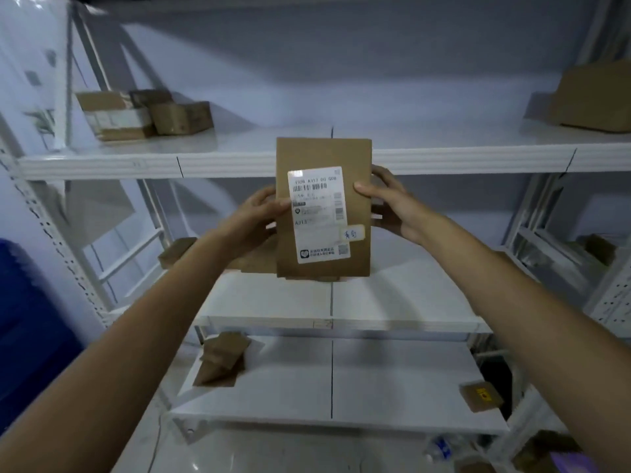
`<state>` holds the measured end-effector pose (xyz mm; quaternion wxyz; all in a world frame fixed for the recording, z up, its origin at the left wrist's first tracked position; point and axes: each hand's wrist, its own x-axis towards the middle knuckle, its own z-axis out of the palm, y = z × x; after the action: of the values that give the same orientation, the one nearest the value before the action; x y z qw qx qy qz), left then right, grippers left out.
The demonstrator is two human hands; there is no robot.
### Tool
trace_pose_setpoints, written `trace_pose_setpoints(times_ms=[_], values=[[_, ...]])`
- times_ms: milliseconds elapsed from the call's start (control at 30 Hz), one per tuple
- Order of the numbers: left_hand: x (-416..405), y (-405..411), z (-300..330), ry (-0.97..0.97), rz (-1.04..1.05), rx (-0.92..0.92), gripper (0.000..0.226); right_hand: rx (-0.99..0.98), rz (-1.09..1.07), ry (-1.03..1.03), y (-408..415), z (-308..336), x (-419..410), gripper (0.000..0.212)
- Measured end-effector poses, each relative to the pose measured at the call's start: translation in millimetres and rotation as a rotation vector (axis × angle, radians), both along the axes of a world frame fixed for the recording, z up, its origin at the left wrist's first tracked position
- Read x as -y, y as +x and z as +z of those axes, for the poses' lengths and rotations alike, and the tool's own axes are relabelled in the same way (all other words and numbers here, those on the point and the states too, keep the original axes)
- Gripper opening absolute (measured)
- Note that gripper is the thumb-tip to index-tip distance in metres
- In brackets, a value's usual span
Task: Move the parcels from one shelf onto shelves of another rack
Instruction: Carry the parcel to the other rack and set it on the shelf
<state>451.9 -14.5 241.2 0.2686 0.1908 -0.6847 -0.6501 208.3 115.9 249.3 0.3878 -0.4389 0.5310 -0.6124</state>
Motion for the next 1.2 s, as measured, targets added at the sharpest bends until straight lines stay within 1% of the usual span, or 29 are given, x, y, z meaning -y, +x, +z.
trace_pose_setpoints(times_ms=[33,67,167,200,367,533,700,800,833,900,933,967,1167,1200], values=[[7,1,16,-0.019,0.019,-0.026,0.087,-0.015,0.002,-0.034,2,18,7,0.056],[14,0,32,-0.030,0.034,-0.053,0.083,-0.030,0.003,-0.064,3,36,14,0.059],[33,-6,82,-0.077,0.049,-0.086,0.058,-0.068,0.008,-0.136,1,85,32,0.069],[39,-9,98,-0.100,0.052,-0.086,0.056,-0.068,0.008,-0.163,-1,99,39,0.070],[79,-25,160,-0.239,0.055,-0.067,0.061,-0.063,-0.019,-0.272,-17,150,80,0.073],[119,-47,177,-0.321,0.081,-0.057,0.058,-0.081,-0.007,-0.311,-40,170,124,0.073],[155,-66,177,-0.302,0.063,-0.067,0.060,-0.074,0.018,-0.314,-58,169,162,0.067],[181,-74,172,-0.289,0.029,-0.060,0.071,-0.066,0.018,-0.309,-63,166,180,0.066],[189,-76,170,-0.279,0.012,-0.057,0.080,-0.062,0.012,-0.305,-65,164,186,0.066],[201,-80,165,-0.249,-0.024,-0.046,0.112,-0.059,-0.004,-0.294,-68,159,194,0.068],[206,-81,162,-0.235,-0.042,-0.041,0.125,-0.060,-0.014,-0.289,-69,156,197,0.068],[211,-83,159,-0.222,-0.059,-0.044,0.131,-0.060,-0.023,-0.284,-70,153,200,0.067],[230,-87,140,-0.178,-0.120,-0.102,0.133,-0.092,-0.051,-0.277,-71,138,206,0.065],[232,-88,137,-0.178,-0.123,-0.107,0.130,-0.097,-0.053,-0.280,-71,137,206,0.066]])
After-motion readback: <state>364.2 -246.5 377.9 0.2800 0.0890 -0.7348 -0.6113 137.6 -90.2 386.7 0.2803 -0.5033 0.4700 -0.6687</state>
